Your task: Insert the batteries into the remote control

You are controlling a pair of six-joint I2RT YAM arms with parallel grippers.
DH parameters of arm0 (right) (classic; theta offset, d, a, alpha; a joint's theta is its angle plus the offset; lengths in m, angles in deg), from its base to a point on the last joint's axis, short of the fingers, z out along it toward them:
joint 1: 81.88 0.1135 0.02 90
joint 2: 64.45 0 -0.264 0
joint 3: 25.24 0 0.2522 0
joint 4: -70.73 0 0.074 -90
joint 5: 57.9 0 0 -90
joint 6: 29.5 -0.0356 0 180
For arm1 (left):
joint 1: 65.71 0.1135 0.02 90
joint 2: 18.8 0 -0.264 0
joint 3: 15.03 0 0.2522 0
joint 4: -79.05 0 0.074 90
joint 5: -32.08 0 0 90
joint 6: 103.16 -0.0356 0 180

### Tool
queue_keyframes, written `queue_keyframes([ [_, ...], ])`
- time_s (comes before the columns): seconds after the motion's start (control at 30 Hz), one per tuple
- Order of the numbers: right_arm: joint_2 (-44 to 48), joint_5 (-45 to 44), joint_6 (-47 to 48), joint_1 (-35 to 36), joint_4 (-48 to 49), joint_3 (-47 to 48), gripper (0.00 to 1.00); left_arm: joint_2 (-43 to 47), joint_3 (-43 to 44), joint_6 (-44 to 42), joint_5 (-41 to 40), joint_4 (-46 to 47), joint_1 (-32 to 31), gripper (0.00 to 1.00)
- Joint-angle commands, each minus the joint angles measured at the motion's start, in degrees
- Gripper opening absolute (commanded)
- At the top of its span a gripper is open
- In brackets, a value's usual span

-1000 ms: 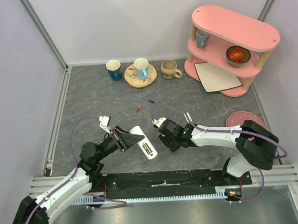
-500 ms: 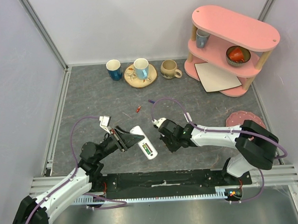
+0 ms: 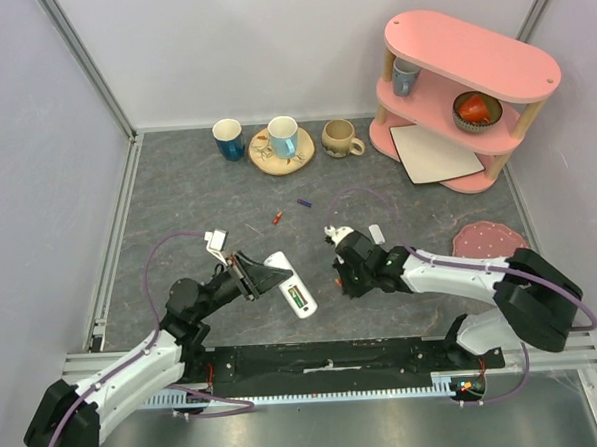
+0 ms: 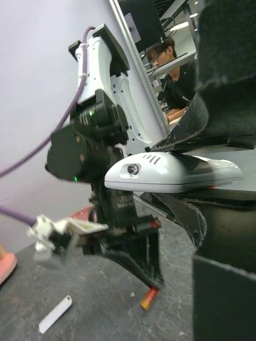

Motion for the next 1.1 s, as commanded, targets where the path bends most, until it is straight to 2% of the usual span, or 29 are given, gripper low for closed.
queue_keyframes([
  [0.0, 8.32, -2.76, -1.24, -0.70, -1.82, 1.09, 0.00, -3.88, 2.00, -2.14, -1.02, 6.10, 0.23, 0.02],
  [0.13, 13.61, -7.50, -1.33, -0.70, -6.92, 4.16, 0.00, -8.88, 2.00, -0.56, -1.99, 11.81, 0.23, 0.02],
  [0.27, 16.69, -6.72, -0.37, -0.70, -12.10, 8.38, 0.00, -15.83, 2.70, 1.02, -1.29, 19.02, 0.23, 0.02],
  [0.47, 21.26, 2.84, 2.36, 1.06, -14.83, 12.42, 0.00, -27.77, 2.88, 4.89, -0.14, 33.85, 0.23, 0.02],
  [0.57, 21.97, 3.91, 2.19, 2.03, -16.33, 14.53, 0.00, -32.96, 2.88, 6.82, 0.30, 41.07, 0.23, 0.02],
  [0.8, 20.57, 5.41, 2.80, 5.10, -21.16, 18.84, 0.00, -37.03, 4.11, 7.80, 1.35, 45.75, 0.23, 0.02],
  [1.07, 22.48, 2.51, 2.71, 5.98, -21.00, 18.50, 0.00, -35.89, 4.38, 4.73, 4.86, 49.36, 0.15, 0.02],
])
